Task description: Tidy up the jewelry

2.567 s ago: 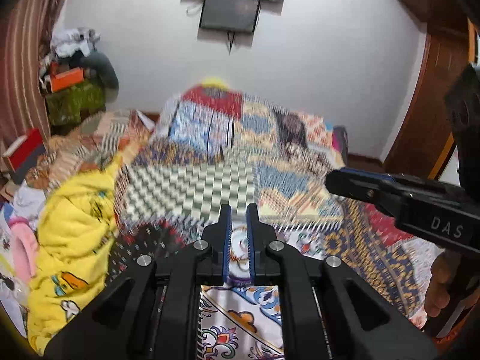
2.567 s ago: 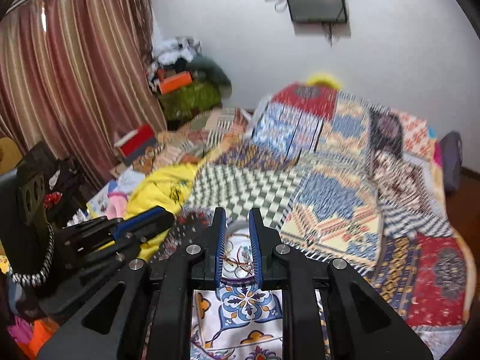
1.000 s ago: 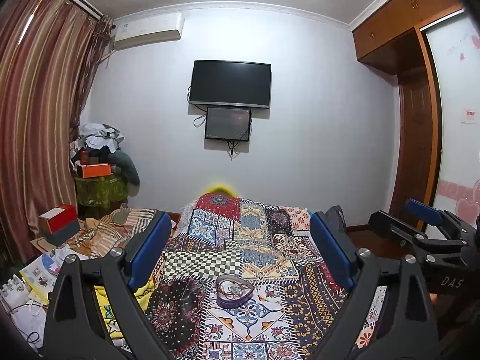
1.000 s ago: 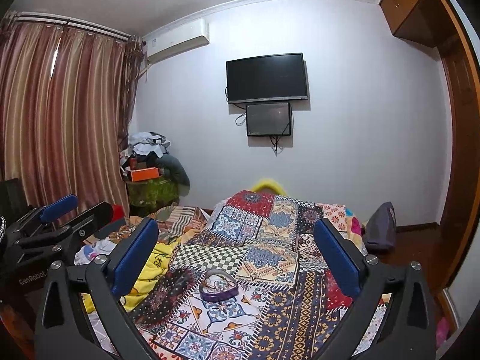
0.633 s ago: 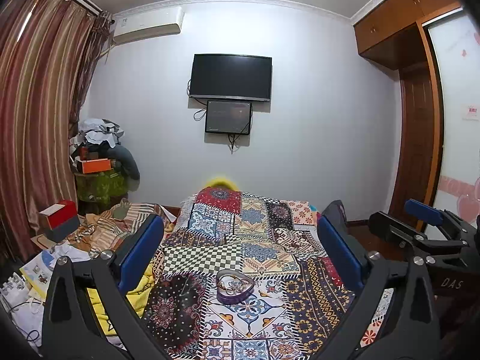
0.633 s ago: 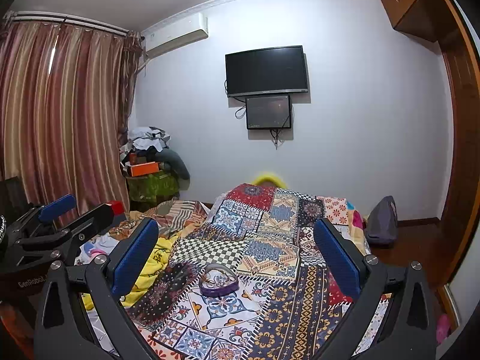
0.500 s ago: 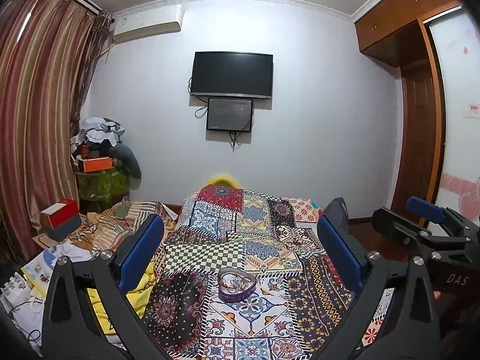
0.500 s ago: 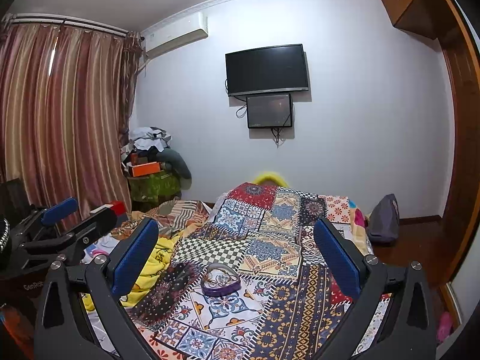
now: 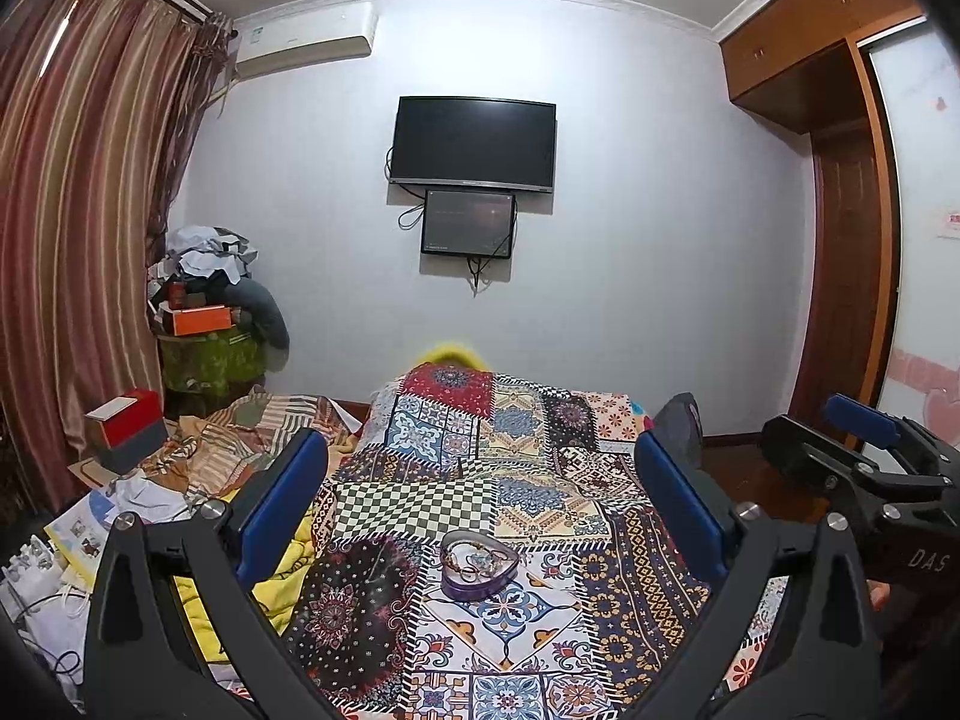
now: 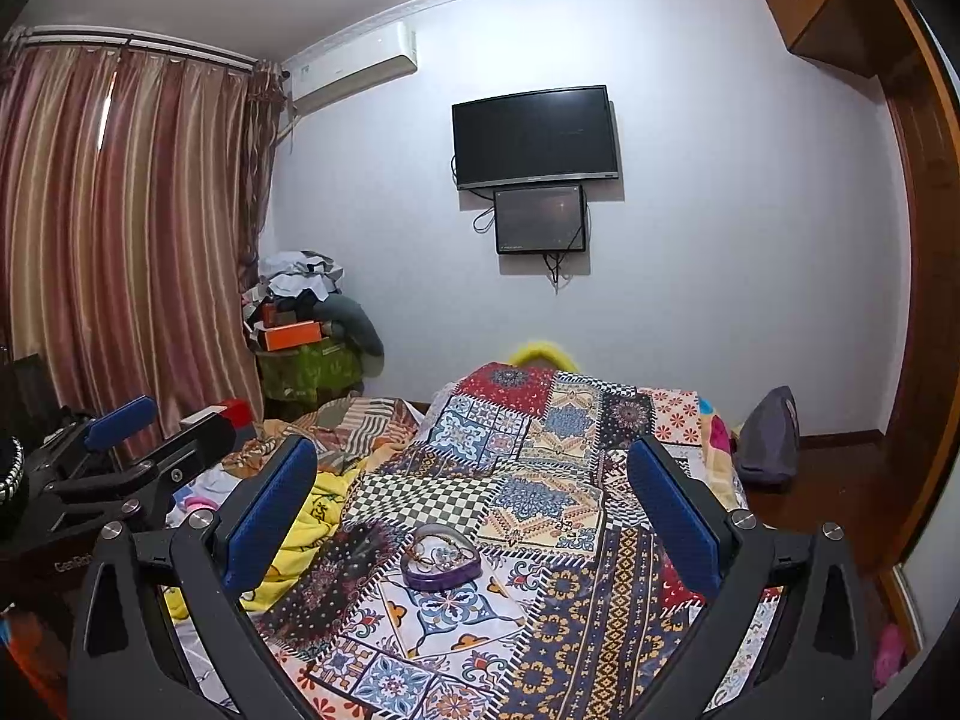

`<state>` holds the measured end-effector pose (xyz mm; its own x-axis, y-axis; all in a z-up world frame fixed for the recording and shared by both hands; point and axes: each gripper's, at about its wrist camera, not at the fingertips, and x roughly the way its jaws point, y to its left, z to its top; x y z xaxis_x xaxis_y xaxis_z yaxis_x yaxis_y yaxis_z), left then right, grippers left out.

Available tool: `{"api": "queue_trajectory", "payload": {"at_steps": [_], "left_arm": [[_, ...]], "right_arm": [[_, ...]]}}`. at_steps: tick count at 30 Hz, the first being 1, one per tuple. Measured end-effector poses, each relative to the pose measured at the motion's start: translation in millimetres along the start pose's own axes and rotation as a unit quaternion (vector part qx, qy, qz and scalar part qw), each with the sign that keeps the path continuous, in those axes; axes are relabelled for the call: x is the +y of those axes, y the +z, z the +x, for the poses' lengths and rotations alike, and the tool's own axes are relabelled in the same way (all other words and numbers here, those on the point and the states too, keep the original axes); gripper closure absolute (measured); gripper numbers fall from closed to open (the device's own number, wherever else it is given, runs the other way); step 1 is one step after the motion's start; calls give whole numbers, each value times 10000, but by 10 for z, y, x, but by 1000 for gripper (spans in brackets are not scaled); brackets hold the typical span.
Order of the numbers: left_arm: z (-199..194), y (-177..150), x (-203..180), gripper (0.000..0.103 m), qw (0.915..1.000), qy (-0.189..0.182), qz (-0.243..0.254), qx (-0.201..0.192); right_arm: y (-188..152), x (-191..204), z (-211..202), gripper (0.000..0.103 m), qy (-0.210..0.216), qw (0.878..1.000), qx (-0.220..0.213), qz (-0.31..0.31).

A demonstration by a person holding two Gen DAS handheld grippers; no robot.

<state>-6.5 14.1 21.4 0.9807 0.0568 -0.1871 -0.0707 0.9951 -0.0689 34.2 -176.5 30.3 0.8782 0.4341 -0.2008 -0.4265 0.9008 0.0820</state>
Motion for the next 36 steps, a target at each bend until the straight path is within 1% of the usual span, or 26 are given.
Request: {"api": "queue_trajectory", "payload": {"at_steps": [16, 36], "left_arm": [[18, -11, -38, 0, 10000, -5, 26, -23], [79, -37, -28, 0, 9999, -64, -18, 89]], "right_arm": [[2, -42, 34, 0, -17, 10000, 58, 67], [-37, -110, 59, 0, -54, 9998, 115, 148]]}}
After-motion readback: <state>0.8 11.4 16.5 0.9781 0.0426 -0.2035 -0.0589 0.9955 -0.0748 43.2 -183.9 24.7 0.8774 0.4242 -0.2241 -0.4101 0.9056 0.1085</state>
